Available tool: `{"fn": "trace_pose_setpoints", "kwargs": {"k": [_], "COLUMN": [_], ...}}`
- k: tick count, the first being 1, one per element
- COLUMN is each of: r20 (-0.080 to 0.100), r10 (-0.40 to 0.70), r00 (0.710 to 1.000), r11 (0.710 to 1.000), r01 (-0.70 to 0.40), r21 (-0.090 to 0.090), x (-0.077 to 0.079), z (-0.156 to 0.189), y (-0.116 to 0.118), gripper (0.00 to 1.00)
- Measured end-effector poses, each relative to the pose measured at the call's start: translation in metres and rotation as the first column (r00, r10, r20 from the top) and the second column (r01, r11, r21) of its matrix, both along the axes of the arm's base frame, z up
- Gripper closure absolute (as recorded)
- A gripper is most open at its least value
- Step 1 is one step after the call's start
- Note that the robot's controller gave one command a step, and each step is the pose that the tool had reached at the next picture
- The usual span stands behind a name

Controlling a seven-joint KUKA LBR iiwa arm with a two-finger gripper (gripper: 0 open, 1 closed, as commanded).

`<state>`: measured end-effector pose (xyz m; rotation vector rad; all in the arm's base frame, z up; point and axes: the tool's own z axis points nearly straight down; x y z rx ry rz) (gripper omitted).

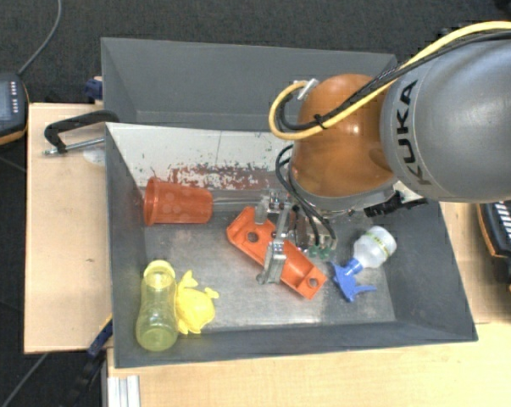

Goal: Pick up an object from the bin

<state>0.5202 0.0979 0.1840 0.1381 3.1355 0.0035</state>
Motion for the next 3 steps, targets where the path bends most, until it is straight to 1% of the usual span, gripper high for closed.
{"fn": "trace_pose_setpoints", "kwargs": {"k": [1, 2, 3], "r20": [0.003, 0.000, 0.002], "r10": [-0.099, -0.143, -0.181], "r00": [0.995, 0.990, 0.983], "r11": [0.995, 0.990, 0.983], "r01": [0.099, 0.143, 0.181], "r21": [0.002, 0.001, 0.003], "x": [0.007, 0.015, 0.011], "z": [-0.082, -0.113, -0.113], "y": [-0.027, -0.049, -0.049], "gripper": [0.00, 0.00, 0.00]}}
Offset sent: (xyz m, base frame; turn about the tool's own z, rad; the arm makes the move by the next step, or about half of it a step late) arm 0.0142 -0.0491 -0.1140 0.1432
